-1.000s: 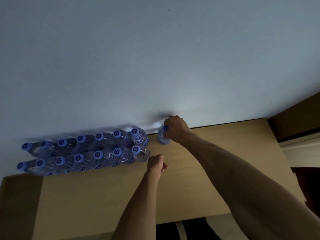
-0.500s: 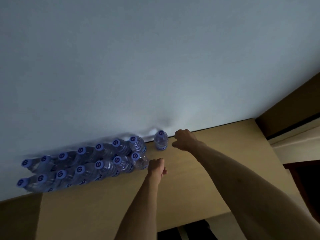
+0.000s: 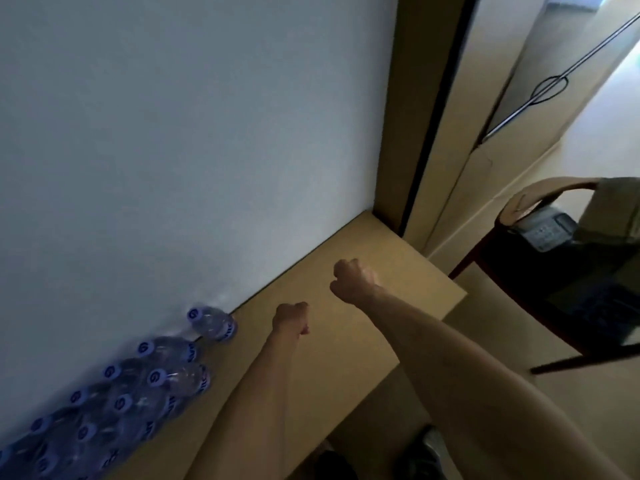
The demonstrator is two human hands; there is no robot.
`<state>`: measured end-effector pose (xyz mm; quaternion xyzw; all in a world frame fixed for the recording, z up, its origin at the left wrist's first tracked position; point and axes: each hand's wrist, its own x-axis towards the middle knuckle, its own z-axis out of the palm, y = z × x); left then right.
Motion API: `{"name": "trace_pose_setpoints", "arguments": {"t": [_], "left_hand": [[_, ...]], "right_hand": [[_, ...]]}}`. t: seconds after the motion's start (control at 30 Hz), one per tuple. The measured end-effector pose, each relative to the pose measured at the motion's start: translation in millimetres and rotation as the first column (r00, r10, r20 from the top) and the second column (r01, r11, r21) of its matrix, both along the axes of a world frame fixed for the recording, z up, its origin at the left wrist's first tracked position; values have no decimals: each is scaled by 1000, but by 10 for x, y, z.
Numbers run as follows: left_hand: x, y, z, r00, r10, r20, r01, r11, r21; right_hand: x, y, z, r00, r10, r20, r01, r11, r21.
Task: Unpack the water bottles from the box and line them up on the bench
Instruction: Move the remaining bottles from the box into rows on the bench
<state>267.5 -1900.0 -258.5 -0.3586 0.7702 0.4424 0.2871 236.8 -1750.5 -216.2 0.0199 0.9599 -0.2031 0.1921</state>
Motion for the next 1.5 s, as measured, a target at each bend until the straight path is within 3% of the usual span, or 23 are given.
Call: {"name": "trace_pose_setpoints", "arguments": {"t": [0.1, 0.2, 0.5, 0.63, 1.0, 1.17, 1.37, 1.5], "left_hand": [[-174, 493, 222, 985, -165, -48, 156, 976, -154], [-318, 1137, 368, 961, -248, -118, 209, 940, -271], [-180, 3798, 520, 866, -447, -225, 432, 894, -118], [-25, 4772, 523, 790, -576, -212, 586, 810, -16], [-162, 6465, 159, 599, -770, -221, 770, 629, -104], [-517, 7216, -5, 517, -823, -234, 797, 563, -221], [-946, 7976, -154, 428, -872, -239, 849, 478, -224], [-1231, 8258, -315, 432, -870, -238, 833, 486, -265]], "right_hand": [[86, 866, 79, 993, -118, -19, 117, 993, -26], [273, 1743, 83, 969, -246, -14, 244, 967, -71], [1024, 4004, 117, 838, -546, -24, 542, 836, -89], [1284, 4778, 169, 752, -657, -57, 655, 754, -55], [1751, 6393, -3, 516, -855, 54, 856, 515, -35], [1359, 6964, -166, 538, -842, 43, 843, 538, -7], [817, 7646, -358, 570, -819, 66, 820, 572, 12], [491, 7910, -547, 592, -801, 88, 806, 592, -32]]}}
